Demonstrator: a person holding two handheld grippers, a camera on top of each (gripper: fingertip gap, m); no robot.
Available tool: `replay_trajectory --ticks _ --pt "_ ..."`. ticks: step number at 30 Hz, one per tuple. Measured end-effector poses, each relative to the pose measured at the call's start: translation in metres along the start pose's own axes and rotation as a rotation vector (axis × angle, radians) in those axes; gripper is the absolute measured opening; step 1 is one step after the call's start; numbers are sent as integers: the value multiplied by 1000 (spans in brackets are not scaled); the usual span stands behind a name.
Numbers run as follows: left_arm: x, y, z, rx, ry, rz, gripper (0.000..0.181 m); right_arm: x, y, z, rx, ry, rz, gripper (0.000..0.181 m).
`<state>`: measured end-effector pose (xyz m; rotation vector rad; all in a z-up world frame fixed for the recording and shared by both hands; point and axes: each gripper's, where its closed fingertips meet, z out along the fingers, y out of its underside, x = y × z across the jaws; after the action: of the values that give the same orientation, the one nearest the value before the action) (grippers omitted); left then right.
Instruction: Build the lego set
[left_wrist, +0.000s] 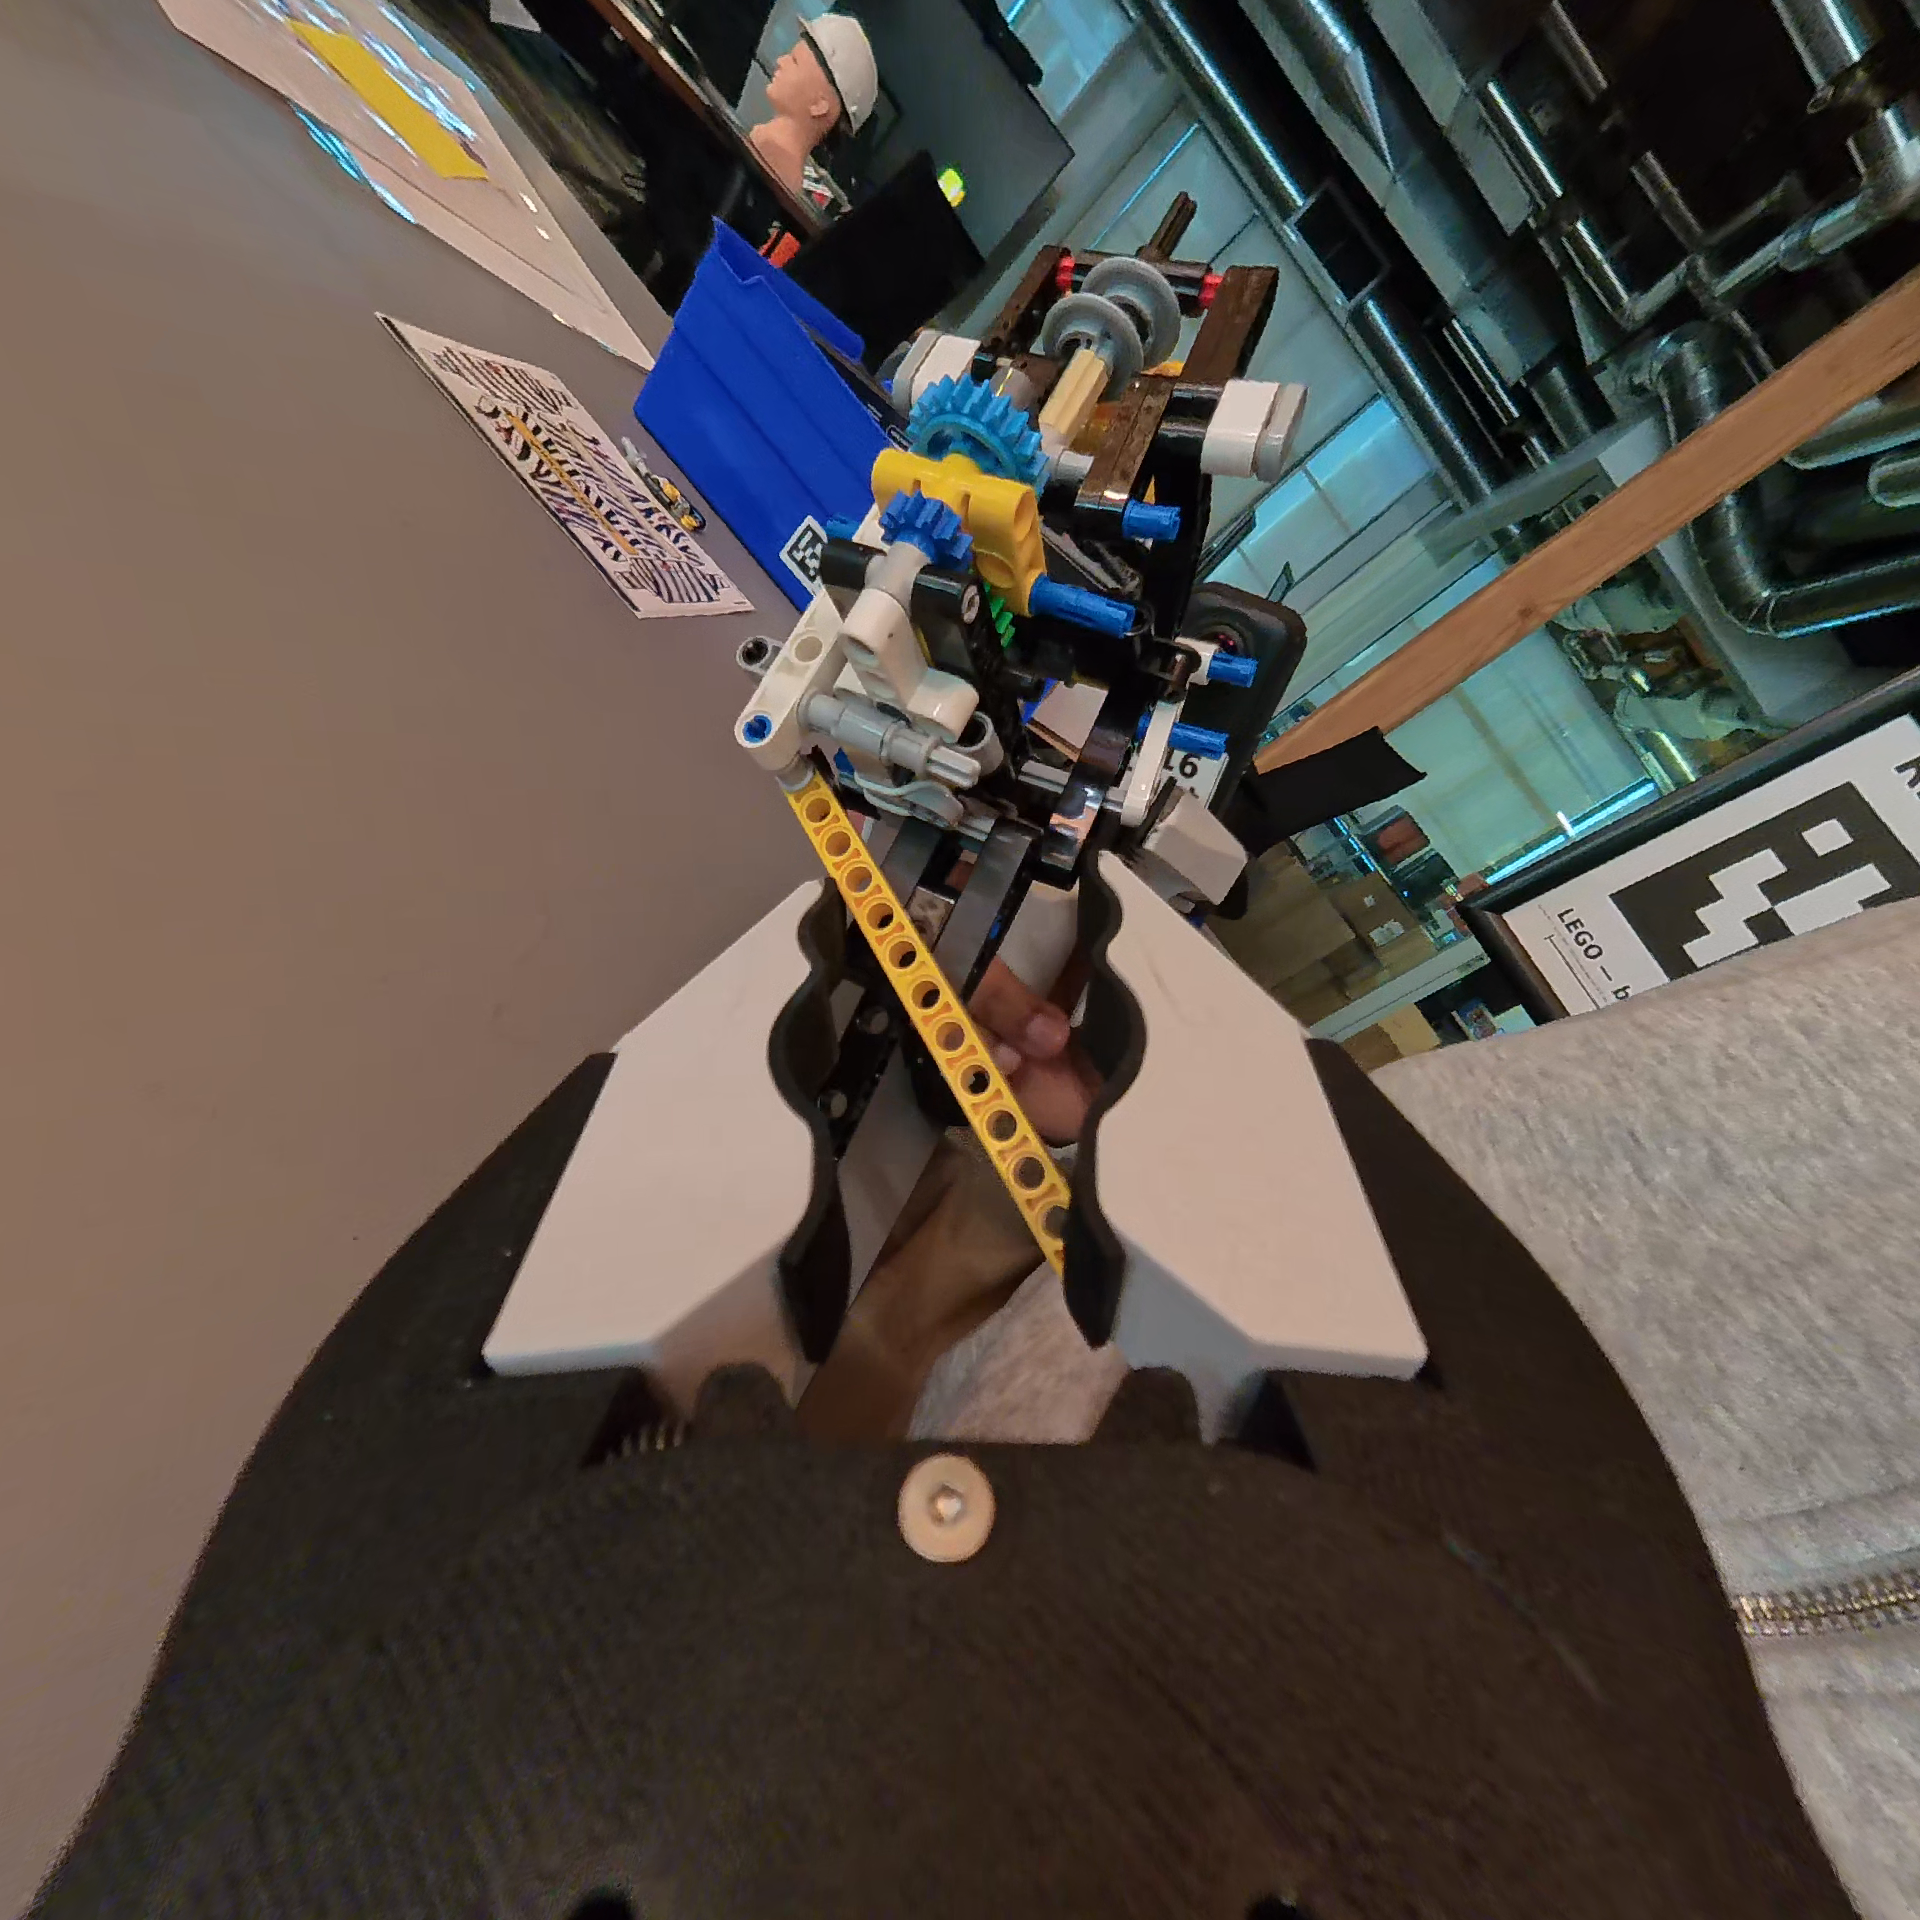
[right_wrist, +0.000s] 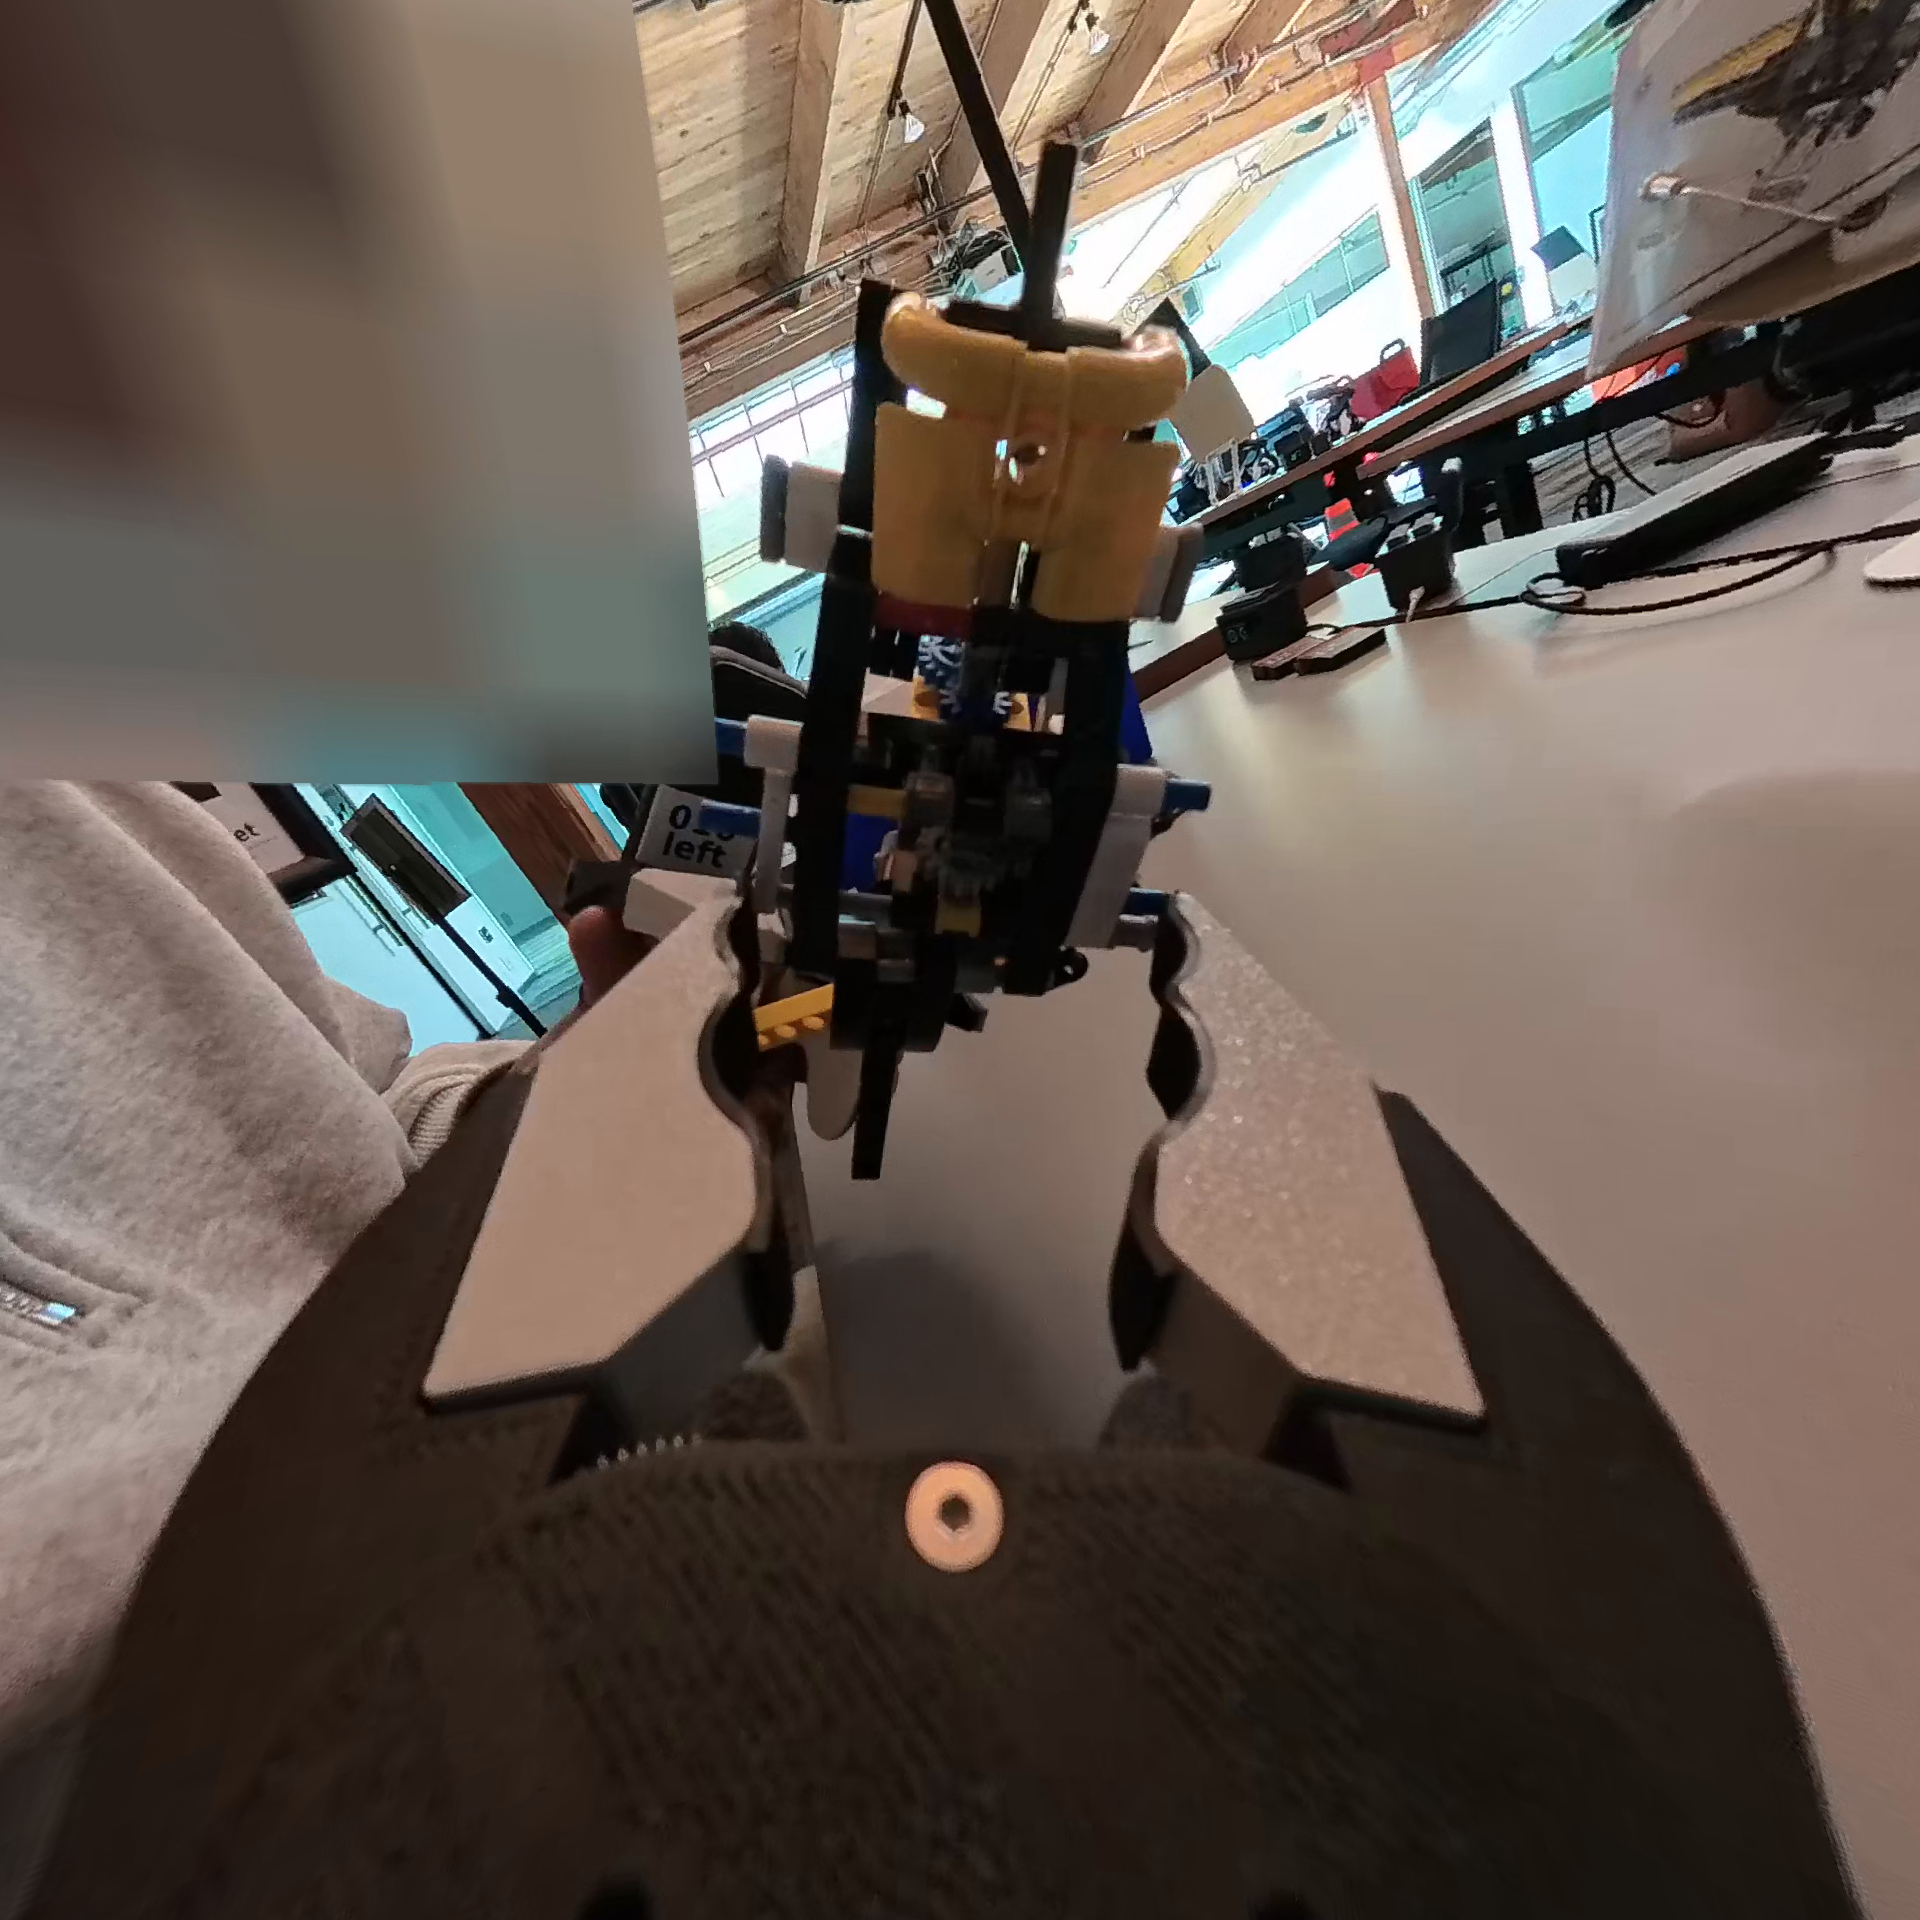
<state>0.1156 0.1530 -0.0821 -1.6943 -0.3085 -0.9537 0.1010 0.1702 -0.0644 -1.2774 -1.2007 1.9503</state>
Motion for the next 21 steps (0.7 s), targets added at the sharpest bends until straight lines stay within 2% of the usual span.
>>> replay_trajectory --ticks 8,21 --pt "3 0 0 0 8 17 45 -2 -1 -1 -7 8 -29 72" --pt "0 -2 -1 24 11 -4 46 0 -6 -4 45 -8 45 74"
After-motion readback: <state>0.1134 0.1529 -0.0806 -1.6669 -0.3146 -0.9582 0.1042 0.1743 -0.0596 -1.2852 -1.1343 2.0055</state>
